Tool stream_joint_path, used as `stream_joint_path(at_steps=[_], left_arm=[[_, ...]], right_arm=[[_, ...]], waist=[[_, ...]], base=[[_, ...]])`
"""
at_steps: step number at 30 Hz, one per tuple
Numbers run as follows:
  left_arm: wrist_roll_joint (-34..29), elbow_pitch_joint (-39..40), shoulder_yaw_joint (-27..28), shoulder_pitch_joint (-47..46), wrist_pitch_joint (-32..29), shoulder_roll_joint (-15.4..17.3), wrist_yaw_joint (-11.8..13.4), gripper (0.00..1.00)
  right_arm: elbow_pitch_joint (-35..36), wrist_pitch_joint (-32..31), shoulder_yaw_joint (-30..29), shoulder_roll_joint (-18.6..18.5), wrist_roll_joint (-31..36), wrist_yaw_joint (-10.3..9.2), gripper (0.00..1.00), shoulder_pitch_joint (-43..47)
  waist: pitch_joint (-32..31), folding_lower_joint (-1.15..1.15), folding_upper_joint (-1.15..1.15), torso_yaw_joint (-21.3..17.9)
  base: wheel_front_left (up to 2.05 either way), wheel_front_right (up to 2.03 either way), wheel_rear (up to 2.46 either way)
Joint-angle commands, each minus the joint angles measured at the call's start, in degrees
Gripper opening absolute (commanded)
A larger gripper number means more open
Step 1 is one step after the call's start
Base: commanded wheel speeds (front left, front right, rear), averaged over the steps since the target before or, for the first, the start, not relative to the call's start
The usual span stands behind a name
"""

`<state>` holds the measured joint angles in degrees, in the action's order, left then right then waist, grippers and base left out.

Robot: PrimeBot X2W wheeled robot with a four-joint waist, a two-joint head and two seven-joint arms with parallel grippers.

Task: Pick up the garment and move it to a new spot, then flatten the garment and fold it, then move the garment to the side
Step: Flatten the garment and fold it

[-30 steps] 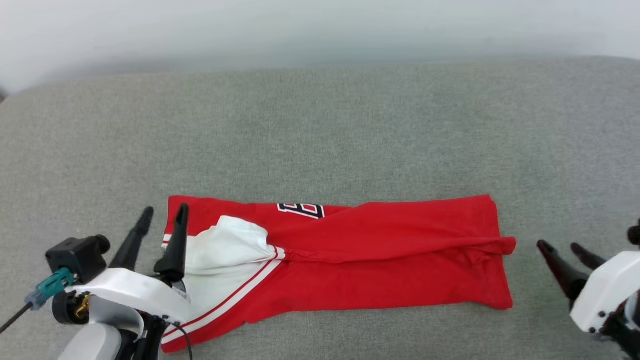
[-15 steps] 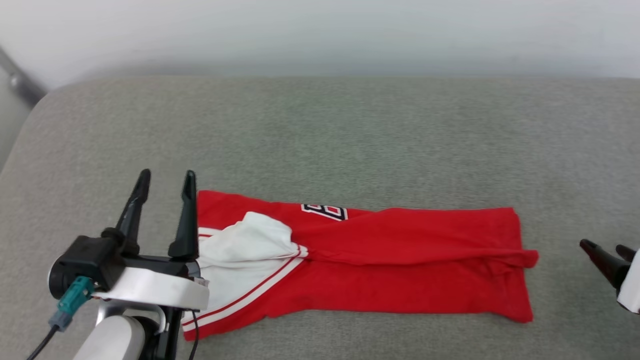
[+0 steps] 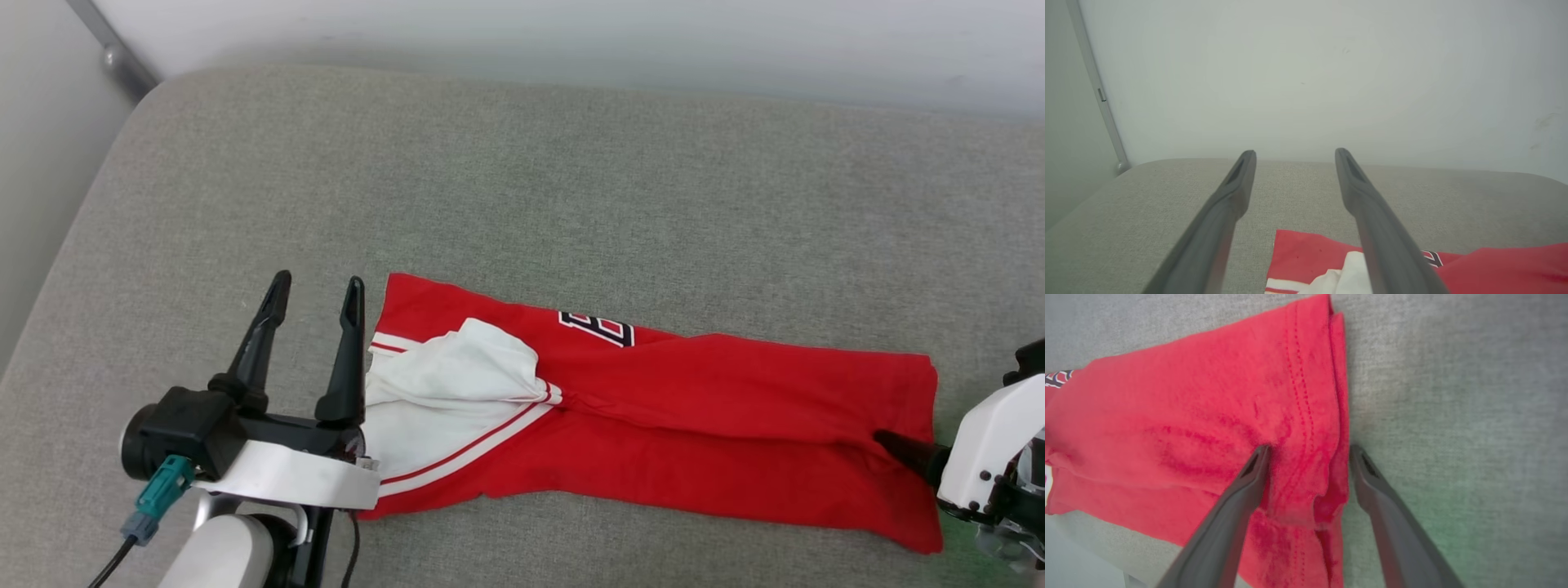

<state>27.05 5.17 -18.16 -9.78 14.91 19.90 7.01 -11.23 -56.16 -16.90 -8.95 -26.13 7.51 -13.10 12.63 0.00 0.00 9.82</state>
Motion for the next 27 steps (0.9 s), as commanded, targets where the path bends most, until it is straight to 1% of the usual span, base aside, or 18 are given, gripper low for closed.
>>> stream_joint_path(at_steps=[1,3,4,5,6,9,16,17,19,23,27], left_arm=[[-0.17,-0.12,0.27,-0.41,0.37,-0.48,-0.38,1.00],[-0.31,-0.31,0.80,-0.32,0.38,-1.05,-0.76,1.00],[-0.41,-0.36,1.00,-0.24,0.38,-1.31,-0.88,1.00],[-0.41,-0.36,1.00,-0.24,0.38,-1.31,-0.88,1.00],[-0.57,-0.53,1.33,0.08,0.38,-1.62,-1.21,1.00],[-0.62,-0.81,1.82,0.62,0.38,-1.81,-1.55,1.00],[-0.58,-2.19,1.84,1.34,0.37,-1.54,-1.86,1.00],[-0.58,-2.19,1.84,1.34,0.37,-1.54,-1.86,1.00],[-0.49,-2.36,1.88,1.78,0.23,-1.33,-1.69,1.00],[-0.72,-2.44,1.92,2.70,-0.48,-0.75,-1.21,1.00],[-1.10,-2.10,1.92,3.65,-0.95,0.06,-0.63,1.00]], right_arm=[[-2.64,-0.25,0.99,1.10,-0.16,-0.05,1.00,0.51],[-4.96,-0.75,1.92,1.63,-0.76,-0.05,1.00,1.14],[-5.82,-0.89,2.65,1.88,-1.01,-0.05,0.71,1.38],[-5.82,-0.89,2.65,1.88,-1.01,-0.05,0.71,1.38],[-6.85,-0.73,3.71,2.30,-1.84,-0.04,0.01,1.51],[-7.25,-0.13,4.68,1.92,-2.65,-0.04,0.00,0.82],[-4.70,1.21,5.92,-1.64,-4.60,-0.04,0.00,-1.60],[-4.70,1.21,5.92,-1.64,-4.60,-0.04,0.00,-1.60],[-3.09,1.25,6.03,-3.16,-4.94,-0.04,0.00,-1.94],[-0.03,0.87,6.36,-5.00,-5.48,-0.04,0.00,-1.76],[2.50,0.50,5.16,-6.70,-5.17,-0.05,0.00,-0.89]], waist=[[0.55,0.00,0.00,0.47],[0.82,0.00,0.00,0.60],[0.86,0.00,0.00,0.65],[0.86,0.00,0.00,0.65],[0.87,0.00,0.00,0.59],[0.59,0.00,0.00,0.32],[-1.28,0.00,0.00,-0.43],[-1.28,0.00,0.00,-0.43],[-1.94,0.00,0.00,-0.72],[-3.12,0.00,0.00,-1.70],[-3.65,0.00,0.00,-2.99]], base=[[0.00,0.00,0.00],[0.00,0.00,0.00],[0.00,0.00,0.00],[0.00,0.00,0.00],[0.00,0.00,0.00],[0.00,0.00,0.00],[0.00,0.00,0.00],[0.00,0.00,0.00],[0.00,0.00,0.00],[0.00,0.00,0.00],[0.00,0.00,0.00]])
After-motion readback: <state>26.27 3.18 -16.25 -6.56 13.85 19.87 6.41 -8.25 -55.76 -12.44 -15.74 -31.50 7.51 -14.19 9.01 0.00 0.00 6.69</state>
